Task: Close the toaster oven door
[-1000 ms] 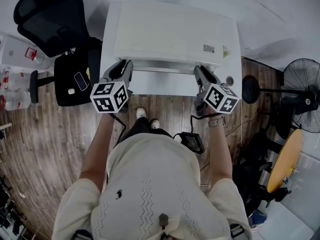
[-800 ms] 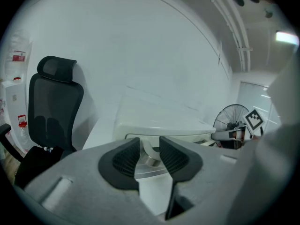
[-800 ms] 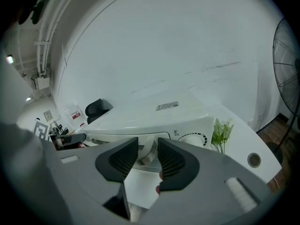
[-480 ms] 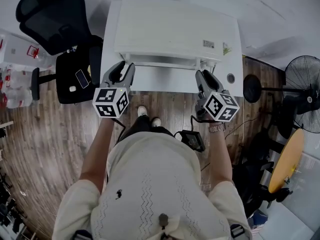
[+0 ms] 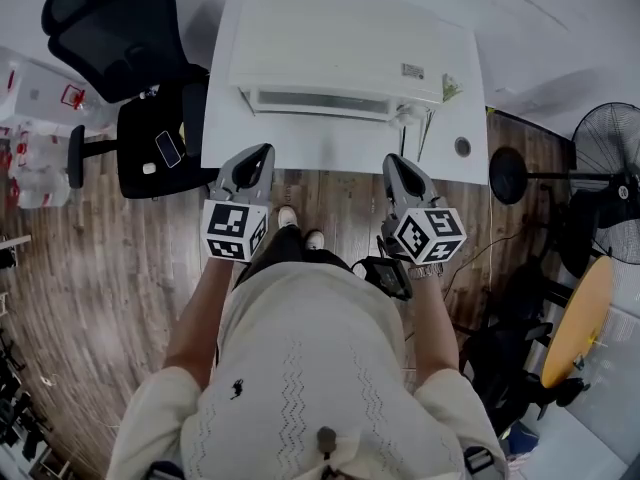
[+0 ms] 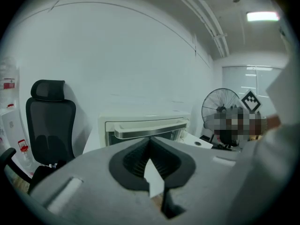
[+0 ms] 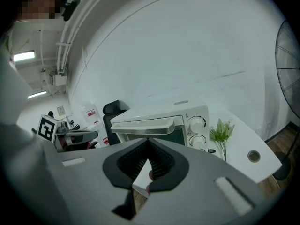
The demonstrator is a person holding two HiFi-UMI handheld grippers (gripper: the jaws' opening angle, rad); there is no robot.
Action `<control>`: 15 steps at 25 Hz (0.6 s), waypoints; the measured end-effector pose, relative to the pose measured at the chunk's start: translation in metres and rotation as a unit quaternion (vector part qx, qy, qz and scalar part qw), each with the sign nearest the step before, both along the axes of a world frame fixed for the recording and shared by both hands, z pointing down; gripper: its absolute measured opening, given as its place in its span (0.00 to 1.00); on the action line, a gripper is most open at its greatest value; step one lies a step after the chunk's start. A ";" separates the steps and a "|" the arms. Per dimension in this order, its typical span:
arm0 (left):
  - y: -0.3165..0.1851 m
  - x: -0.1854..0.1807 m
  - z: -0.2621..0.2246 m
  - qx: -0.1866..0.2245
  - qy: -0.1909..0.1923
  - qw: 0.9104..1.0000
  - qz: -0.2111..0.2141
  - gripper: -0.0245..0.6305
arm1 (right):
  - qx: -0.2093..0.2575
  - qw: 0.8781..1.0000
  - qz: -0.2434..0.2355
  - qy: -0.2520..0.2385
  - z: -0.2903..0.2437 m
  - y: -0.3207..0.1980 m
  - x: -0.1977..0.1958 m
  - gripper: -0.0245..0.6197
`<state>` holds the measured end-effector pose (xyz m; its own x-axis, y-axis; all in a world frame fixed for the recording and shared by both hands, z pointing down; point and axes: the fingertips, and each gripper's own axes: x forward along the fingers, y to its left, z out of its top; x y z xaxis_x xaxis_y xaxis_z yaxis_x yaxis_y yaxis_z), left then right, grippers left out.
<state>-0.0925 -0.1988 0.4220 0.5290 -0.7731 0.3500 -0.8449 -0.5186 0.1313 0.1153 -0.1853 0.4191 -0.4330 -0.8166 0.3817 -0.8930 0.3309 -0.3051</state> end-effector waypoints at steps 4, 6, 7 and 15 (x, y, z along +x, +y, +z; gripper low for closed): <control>0.026 0.009 -0.007 0.017 -0.006 1.000 0.016 0.04 | 0.012 0.999 -0.044 0.011 0.000 0.022 -0.016 0.05; 0.040 0.013 -0.010 0.028 -0.014 0.999 0.023 0.04 | 0.017 0.998 -0.055 0.009 0.000 0.035 -0.022 0.05; 0.048 0.015 -0.011 0.034 -0.018 0.999 0.026 0.04 | 0.020 0.998 -0.060 0.010 -0.001 0.042 -0.024 0.05; 0.103 0.028 -0.037 0.079 -0.014 0.996 0.030 0.04 | 0.077 0.993 -0.087 0.038 -0.028 0.092 -0.029 0.05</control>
<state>-0.0646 -0.0960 0.3852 0.5672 -0.7873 0.2417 -0.8142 -0.5802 0.0209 0.0864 -0.0932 0.3915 -0.5475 -0.7831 0.2948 -0.8366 0.5196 -0.1735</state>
